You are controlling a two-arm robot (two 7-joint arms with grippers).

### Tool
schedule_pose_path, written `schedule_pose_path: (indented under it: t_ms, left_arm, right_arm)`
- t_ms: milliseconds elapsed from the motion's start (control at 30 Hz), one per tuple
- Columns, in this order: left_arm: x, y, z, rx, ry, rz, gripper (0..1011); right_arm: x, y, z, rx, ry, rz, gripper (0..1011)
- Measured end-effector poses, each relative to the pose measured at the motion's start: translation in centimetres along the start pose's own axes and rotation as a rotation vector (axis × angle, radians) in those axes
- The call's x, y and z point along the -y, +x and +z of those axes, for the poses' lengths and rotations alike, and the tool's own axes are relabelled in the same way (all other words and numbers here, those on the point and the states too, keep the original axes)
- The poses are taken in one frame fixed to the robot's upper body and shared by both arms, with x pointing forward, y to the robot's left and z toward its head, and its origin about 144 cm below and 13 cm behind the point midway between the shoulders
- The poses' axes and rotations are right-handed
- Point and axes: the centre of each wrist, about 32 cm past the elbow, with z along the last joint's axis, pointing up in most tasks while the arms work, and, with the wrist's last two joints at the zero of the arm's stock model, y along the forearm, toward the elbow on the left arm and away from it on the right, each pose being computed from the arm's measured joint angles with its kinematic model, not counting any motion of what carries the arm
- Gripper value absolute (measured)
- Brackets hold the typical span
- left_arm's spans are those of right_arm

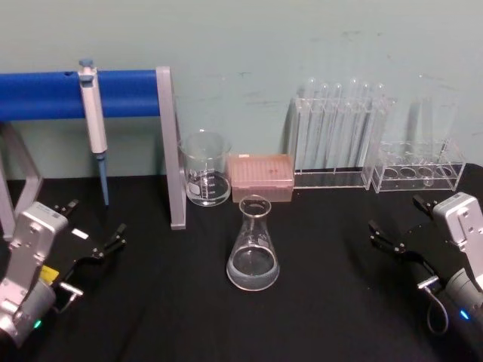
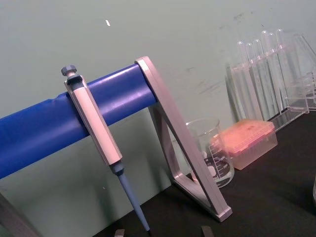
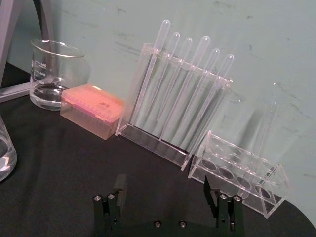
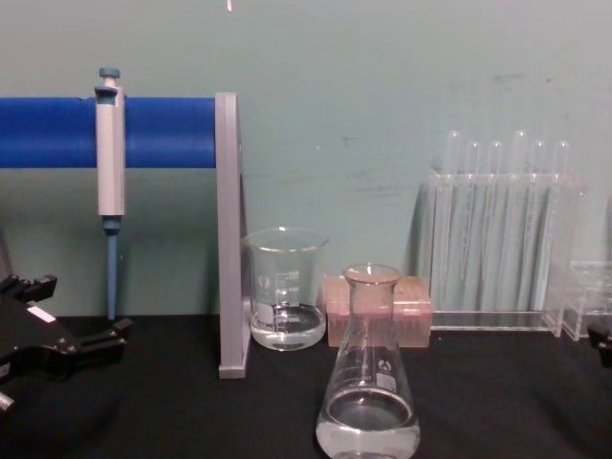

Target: Grasp the erlenmeyer flask with one hand, shake it three times, then place it back.

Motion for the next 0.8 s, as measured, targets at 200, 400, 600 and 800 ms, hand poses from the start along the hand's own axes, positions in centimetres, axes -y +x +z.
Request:
schedule_pose_path:
  t_ms: [200, 400, 600, 800]
  left_arm:
    - [0.00, 0.00, 0.00, 0.000, 0.000, 0.000, 1001]
    - [0.00, 0.00, 0.00, 0.000, 0.000, 0.000, 1001]
    - [0.00, 0.00, 0.00, 0.000, 0.000, 0.000, 1001]
    - [0.00, 0.00, 0.00, 0.000, 0.000, 0.000, 1001]
  right_arm:
    - [0.00, 0.00, 0.00, 0.000, 0.000, 0.000, 1000]
    - [0.00, 0.00, 0.00, 0.000, 0.000, 0.000, 1000]
    - [0.00, 0.00, 0.00, 0.000, 0.000, 0.000, 1000]
    - [0.00, 0.00, 0.00, 0.000, 0.000, 0.000, 1000]
